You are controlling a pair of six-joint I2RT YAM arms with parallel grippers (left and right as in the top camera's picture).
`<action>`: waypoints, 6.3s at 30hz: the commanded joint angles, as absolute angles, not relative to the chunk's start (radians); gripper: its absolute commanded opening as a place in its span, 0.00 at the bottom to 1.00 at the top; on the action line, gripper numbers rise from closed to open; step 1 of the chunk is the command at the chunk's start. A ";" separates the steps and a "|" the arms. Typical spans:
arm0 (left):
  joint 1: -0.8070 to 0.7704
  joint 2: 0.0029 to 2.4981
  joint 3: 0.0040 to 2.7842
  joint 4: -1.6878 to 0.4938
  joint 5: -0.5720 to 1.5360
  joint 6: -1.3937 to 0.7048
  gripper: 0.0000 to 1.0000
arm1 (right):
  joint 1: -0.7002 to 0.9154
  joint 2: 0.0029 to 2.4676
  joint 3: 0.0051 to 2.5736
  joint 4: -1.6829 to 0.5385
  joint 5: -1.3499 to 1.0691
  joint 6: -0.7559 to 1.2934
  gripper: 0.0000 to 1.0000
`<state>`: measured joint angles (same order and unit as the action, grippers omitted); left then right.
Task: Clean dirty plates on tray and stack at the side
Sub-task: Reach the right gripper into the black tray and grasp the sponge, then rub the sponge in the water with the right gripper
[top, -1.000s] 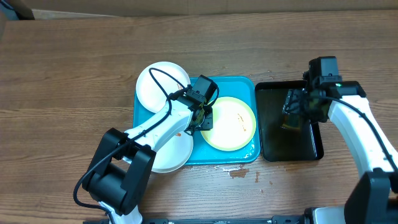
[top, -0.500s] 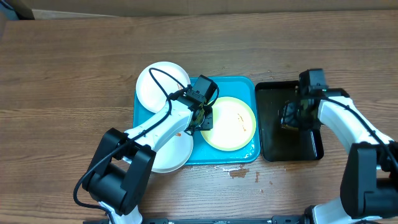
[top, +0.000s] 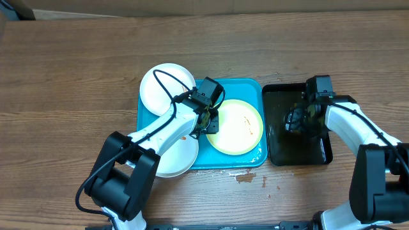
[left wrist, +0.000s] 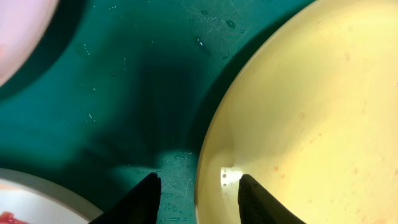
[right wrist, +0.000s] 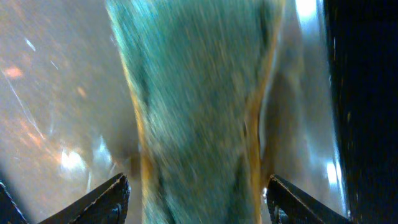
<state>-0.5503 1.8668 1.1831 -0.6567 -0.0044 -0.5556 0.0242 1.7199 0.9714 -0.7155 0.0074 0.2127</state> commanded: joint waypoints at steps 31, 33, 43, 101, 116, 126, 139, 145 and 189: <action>-0.557 1.885 1.180 -0.654 -0.004 -0.561 0.45 | 0.019 1.719 0.968 -0.635 0.007 0.214 0.69; -0.557 1.885 1.180 -0.654 -0.004 -0.561 0.45 | 0.019 1.719 0.967 -0.640 0.007 0.214 0.70; -0.557 1.885 1.180 -0.654 -0.004 -0.561 0.46 | 0.019 1.719 0.911 -0.571 0.033 0.214 0.33; -0.557 1.885 1.180 -0.648 -0.004 -0.558 0.36 | 0.020 1.561 0.969 -0.685 -0.042 0.214 0.04; -0.556 1.885 1.180 -0.593 -0.078 -0.561 0.32 | 0.063 1.511 1.003 -0.742 -0.080 0.209 0.04; -0.555 1.908 1.180 -0.594 -0.078 -0.585 0.09 | 0.105 1.517 1.001 -0.789 0.033 0.218 0.04; -0.555 1.910 1.180 -0.604 -0.070 -0.592 0.11 | 0.105 1.517 1.000 -0.796 0.021 0.209 0.18; -0.529 1.910 1.180 -0.597 -0.077 -0.607 0.04 | 0.105 1.517 1.019 -0.773 0.037 0.207 0.04; -0.465 1.910 1.180 -0.616 -0.055 -0.606 0.20 | 0.106 1.718 0.959 -0.715 0.028 0.214 0.50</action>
